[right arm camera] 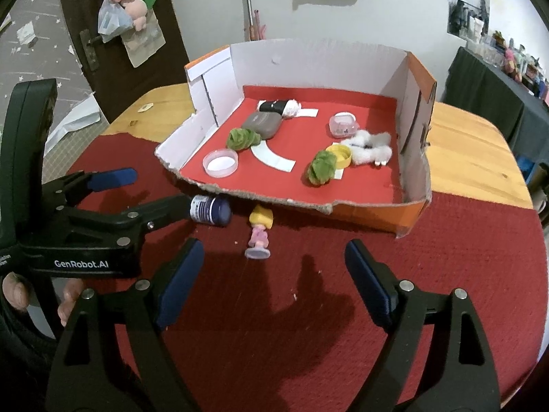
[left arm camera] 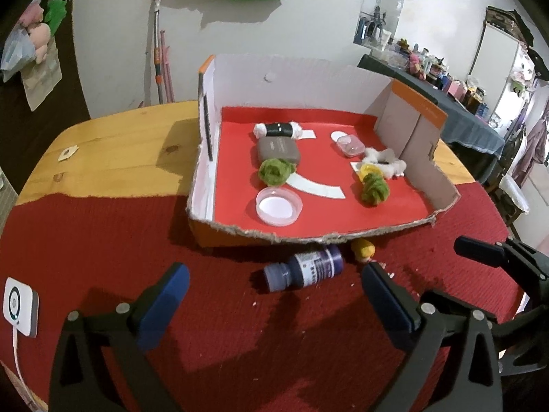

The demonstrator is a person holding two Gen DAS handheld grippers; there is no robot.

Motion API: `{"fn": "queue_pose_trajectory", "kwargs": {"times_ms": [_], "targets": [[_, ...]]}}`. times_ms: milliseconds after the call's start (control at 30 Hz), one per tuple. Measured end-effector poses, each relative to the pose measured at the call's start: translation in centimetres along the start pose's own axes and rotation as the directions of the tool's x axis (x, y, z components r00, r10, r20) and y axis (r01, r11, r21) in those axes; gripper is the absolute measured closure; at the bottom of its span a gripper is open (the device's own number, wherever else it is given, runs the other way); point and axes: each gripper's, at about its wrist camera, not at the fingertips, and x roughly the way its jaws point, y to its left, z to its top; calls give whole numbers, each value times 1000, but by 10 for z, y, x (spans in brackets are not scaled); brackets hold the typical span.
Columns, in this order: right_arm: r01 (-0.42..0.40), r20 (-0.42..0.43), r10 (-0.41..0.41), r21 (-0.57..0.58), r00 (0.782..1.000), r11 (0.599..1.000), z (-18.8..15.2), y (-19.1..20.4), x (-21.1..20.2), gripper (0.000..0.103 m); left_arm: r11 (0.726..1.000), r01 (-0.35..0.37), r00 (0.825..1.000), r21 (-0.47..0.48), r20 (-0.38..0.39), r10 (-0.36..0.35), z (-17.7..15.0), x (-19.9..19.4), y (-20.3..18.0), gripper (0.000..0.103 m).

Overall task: Organize objects
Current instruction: 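Withdraw both tools from the box toward the blue bottle and figurine, then grasp the blue bottle with the left tool while the right tool grasps the pink figurine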

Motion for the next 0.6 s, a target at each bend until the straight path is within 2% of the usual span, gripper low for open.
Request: {"fn": "queue_pose_trajectory", "kwargs": {"times_ms": [467,600], "targets": [[5,-34,-6,-14,999,1000,-18,4,16,20,999,-7,999,-35,-44,6,-14,14,4,1],[9,-40,-9,-16,999,1000,-18,2,21,35,999,6,999,-40,-50,-8,-12,19,0,1]]}}
